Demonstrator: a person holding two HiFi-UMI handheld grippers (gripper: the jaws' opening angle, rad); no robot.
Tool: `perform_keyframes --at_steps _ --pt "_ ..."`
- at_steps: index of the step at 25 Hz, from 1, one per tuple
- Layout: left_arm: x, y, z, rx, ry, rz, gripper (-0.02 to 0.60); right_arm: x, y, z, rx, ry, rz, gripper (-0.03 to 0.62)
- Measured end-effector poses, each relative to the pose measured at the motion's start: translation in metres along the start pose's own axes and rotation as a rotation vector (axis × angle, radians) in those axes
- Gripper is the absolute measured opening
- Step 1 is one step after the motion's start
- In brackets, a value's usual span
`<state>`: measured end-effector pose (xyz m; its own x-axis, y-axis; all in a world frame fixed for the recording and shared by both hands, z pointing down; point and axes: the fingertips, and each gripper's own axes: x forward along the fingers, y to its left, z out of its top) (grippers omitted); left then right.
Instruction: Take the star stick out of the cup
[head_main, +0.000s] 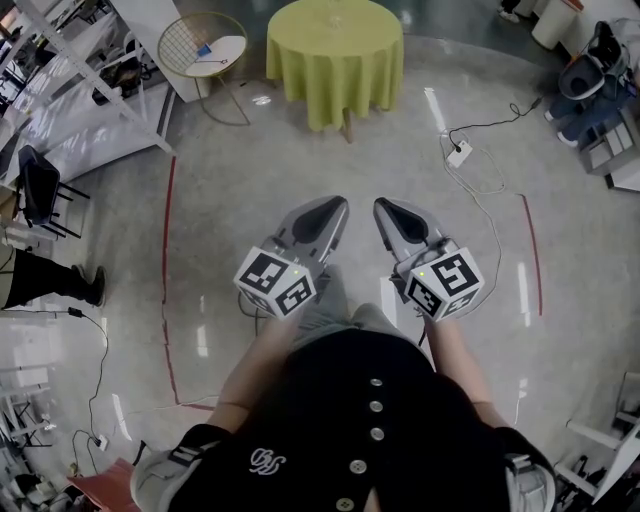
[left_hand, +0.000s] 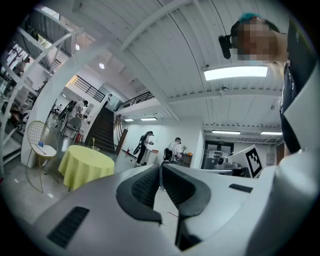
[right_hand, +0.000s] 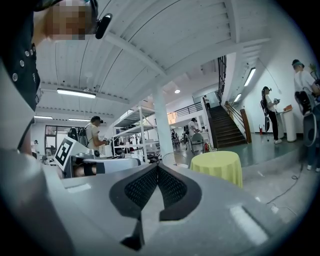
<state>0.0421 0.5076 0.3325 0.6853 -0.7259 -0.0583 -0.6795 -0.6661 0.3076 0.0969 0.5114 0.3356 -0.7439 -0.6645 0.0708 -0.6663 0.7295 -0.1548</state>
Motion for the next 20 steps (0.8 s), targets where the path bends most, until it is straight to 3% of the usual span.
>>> perform_keyframes --at_steps 9,20 --pt "0.019 0.025 -0.008 -0.028 0.008 0.024 0.028 0.017 -0.022 -0.009 0.035 0.006 -0.005 0.003" --pt "0.082 0.099 0.008 -0.037 0.017 -0.01 0.028 0.097 -0.08 0.002 0.038 -0.002 -0.029 0.003"
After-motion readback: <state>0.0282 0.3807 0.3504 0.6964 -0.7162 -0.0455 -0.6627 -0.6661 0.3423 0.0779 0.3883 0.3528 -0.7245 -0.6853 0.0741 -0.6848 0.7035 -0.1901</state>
